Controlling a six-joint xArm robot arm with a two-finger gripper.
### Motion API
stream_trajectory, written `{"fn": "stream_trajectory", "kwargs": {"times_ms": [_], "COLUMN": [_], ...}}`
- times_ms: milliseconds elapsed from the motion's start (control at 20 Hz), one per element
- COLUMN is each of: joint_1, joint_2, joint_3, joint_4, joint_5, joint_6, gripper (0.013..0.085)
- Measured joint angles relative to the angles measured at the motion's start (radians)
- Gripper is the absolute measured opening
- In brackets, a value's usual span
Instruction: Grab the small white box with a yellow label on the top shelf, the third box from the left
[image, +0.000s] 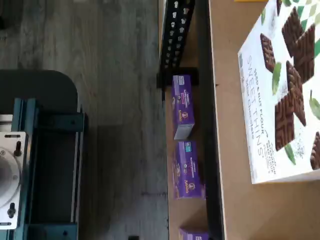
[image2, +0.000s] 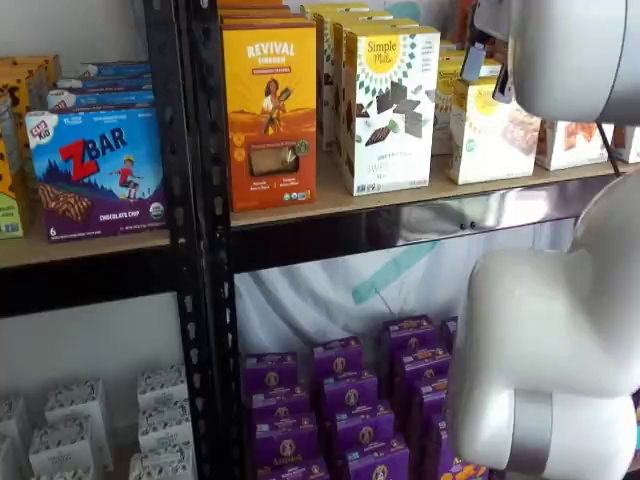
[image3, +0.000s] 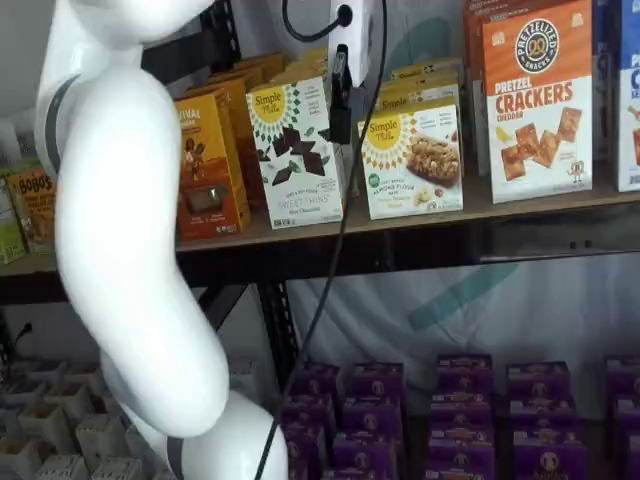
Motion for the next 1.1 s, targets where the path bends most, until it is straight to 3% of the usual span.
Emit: {"fn": "stream_trajectory", "kwargs": {"times_ms": [150, 250, 550, 700, 850, 1100], "joint_1": [0.025, 0.024, -0.024, -0.034, -0.033, -0.016], "joint_2": [0.024, 0.026, 0.004, 0.007, 0.035, 0.1], "joint_3": [-0.042, -0.048, -0.015, -0.006, -0.015, -0.038], "joint_4": [-0.06, -0.064, 0.033, 0.057, 0.06, 0.022], "joint_5": [0.05, 0.058, -0.018, -0.065, -0.108, -0.164], "joint_6": [0.007, 0.007, -0.009, -0.016, -0.021, -0.031], "gripper": [0.085, 0.085, 0.085, 0.085, 0.085, 0.085]}}
